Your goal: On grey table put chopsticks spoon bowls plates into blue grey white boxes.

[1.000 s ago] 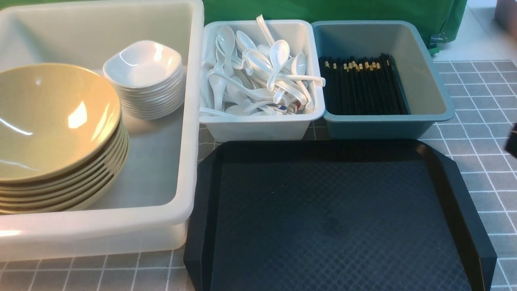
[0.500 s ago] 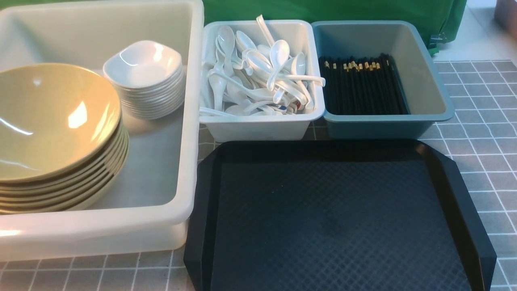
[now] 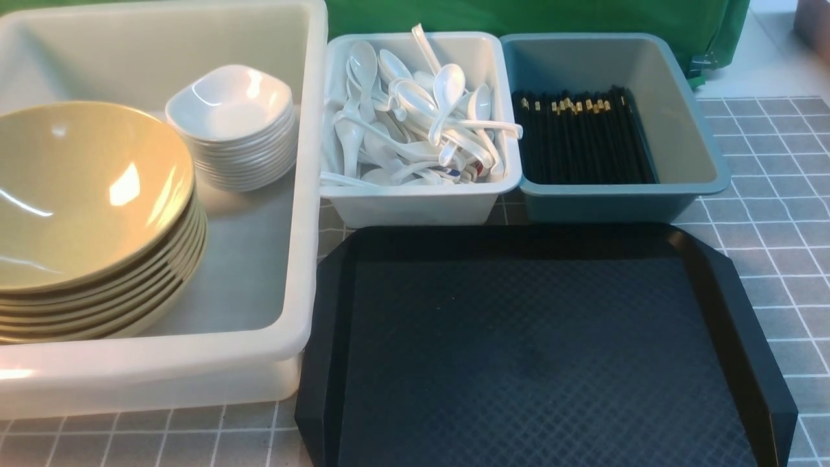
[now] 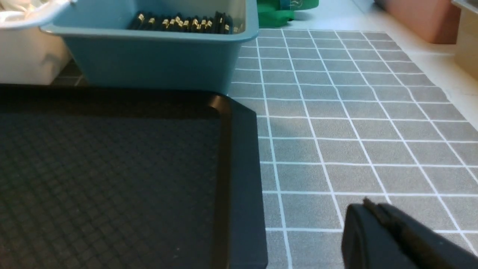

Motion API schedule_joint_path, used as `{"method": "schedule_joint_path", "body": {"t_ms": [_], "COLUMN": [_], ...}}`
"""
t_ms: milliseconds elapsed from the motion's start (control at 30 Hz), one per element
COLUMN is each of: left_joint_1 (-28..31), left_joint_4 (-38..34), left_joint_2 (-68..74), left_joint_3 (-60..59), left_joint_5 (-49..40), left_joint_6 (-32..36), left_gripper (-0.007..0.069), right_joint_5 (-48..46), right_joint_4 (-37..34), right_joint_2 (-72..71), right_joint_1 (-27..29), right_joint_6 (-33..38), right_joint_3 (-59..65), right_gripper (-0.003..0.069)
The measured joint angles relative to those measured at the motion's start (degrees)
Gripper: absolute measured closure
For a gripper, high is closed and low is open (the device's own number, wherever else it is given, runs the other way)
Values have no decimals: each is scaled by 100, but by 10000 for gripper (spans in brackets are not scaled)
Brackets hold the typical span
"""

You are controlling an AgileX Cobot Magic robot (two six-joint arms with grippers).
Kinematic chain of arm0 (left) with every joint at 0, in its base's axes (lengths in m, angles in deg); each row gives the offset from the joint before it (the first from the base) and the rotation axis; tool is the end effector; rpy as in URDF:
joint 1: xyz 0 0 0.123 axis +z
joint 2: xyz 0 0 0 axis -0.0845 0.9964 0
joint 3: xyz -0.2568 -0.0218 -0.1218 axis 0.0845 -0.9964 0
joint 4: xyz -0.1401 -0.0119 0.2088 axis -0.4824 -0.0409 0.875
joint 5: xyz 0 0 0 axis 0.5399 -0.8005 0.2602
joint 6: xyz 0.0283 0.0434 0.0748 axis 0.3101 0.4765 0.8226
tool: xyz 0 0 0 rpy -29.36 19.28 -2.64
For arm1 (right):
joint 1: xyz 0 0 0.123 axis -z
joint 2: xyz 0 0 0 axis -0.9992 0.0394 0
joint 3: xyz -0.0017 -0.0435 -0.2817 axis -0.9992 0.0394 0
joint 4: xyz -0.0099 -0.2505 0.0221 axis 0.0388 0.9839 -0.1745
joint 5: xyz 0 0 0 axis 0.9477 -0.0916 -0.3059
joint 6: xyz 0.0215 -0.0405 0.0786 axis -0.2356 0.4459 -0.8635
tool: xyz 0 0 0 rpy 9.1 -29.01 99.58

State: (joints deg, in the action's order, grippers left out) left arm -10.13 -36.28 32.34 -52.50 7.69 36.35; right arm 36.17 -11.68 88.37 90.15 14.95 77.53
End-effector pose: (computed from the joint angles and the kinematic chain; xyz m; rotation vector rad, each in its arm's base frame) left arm -0.0001 -0.0046 0.2936 0.2241 1.8136 -0.0289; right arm 0.0537 -0.0055 0.1757 0.0692 1.8176 -0.0571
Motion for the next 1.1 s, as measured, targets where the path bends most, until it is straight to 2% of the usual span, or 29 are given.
{"method": "schedule_joint_path", "body": {"t_ms": [1000, 1100], "left_joint_1": [0, 0], "left_joint_4": [0, 0], "left_joint_2": [0, -5], "left_joint_3": [-30, -266], "left_joint_5": [-11, 254], "left_joint_6": [0, 0], "left_gripper": [636, 636], "right_joint_5": [-11, -11], "right_joint_4": [0, 0], "right_joint_2": [0, 0], "right_joint_1": [0, 0], "right_joint_6": [0, 0], "right_joint_3": [0, 0], "right_gripper": [616, 615]}}
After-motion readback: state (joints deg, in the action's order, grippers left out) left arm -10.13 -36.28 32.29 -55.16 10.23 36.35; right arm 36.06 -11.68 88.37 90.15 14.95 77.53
